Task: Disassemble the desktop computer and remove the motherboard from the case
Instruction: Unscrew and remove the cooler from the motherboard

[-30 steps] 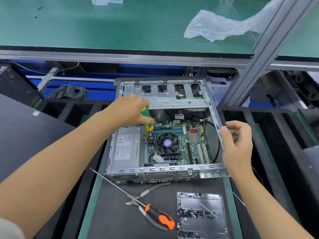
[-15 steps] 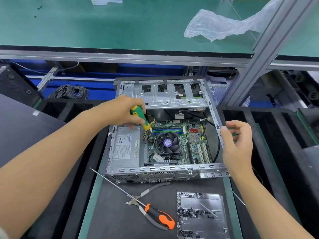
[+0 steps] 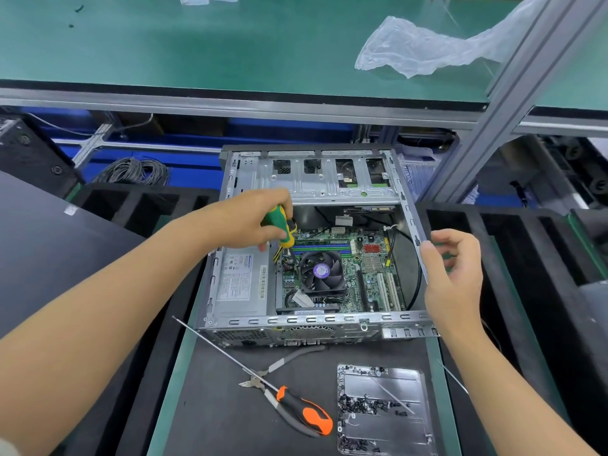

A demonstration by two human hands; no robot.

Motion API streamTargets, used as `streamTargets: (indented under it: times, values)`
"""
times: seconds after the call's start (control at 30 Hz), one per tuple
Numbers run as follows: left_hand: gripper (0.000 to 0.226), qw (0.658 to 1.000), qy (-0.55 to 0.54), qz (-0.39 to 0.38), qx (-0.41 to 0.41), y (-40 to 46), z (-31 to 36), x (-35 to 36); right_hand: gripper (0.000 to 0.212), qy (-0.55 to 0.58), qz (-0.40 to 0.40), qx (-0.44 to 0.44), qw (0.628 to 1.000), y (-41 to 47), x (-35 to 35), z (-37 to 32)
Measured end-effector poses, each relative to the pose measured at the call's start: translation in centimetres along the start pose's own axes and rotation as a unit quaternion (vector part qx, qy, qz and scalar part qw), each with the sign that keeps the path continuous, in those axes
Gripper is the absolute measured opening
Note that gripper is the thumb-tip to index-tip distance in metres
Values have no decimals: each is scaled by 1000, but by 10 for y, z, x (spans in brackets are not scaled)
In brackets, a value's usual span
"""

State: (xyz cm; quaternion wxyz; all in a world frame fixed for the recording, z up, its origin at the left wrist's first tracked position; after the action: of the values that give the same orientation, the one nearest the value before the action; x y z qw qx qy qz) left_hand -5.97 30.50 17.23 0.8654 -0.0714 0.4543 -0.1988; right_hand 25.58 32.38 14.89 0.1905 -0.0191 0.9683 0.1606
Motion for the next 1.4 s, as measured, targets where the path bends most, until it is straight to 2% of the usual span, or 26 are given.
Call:
streamTargets:
  times: [0.13,0.2,0.27,0.33,0.4,0.47,0.57,0.63,0.73,0.8,0.87,1.0,1.07,1.13,1.2,1.27,1.33,1.4]
  values:
    - [26,994,68,51,-64,0,-3,-11,19,-1,-1,1,1000,-1,-1,1]
    - [37,977,174,88,-89,3,1,-13,19,-1,1,0,1000,0,0,0]
    - [50,941,304,122,-85,11,13,-12,21,-5,0,3,1000,0,0,-1]
    - [51,932,329,138,-57,16,24,-8,21,-6,0,5,1000,0,0,-3]
    - [45,956,269,116,-33,17,24,-7,20,-14,1,10,1000,-1,-1,-6]
    - [36,987,148,60,-25,17,17,-5,21,-72,-20,15,997,-1,4,-13]
    - [24,1000,4,5,-29,13,10,-2,29,-176,-79,-66,979,9,29,-50]
    - [24,998,-54,24,-26,9,8,-2,35,-153,-158,-129,967,22,61,-86]
    - [25,987,-137,74,-37,5,6,-2,54,-136,-306,-112,935,44,121,-124]
    - [25,987,-105,112,-49,2,7,0,60,-176,-372,-108,905,54,154,-137]
    - [22,985,-87,144,-43,0,8,5,58,-267,-408,-133,863,60,175,-144]
    - [28,942,-228,244,-33,-12,-3,17,41,-429,-413,-173,785,70,192,-149]
    - [33,924,-274,264,-35,-14,-8,26,42,-479,-406,-202,752,71,197,-152]
    - [34,916,-289,275,-38,-14,-13,33,44,-510,-424,-195,723,67,203,-149]
    - [34,911,-287,292,-35,-18,-18,34,48,-508,-445,-157,720,64,208,-139]
    - [39,914,-272,298,-41,-22,-22,33,48,-494,-441,-142,736,62,211,-135]
    - [49,909,-281,304,-51,-23,-25,34,48,-522,-404,-167,733,61,214,-139]
    - [62,894,-314,315,-42,-23,-30,34,49,-570,-367,-174,715,62,216,-143]
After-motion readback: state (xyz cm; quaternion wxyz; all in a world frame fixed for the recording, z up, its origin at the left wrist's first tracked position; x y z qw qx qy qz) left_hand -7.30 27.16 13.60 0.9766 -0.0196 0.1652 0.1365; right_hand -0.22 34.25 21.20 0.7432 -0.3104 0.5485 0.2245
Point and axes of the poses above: each hand's wrist, its own y-axis towards the middle knuckle, its own x-axis out of the palm, z = x × y, the point moved 7 cm from there along y, towards the middle knuckle, and after that the axes turned 7 degrees about -z, right-handed, at the moved point
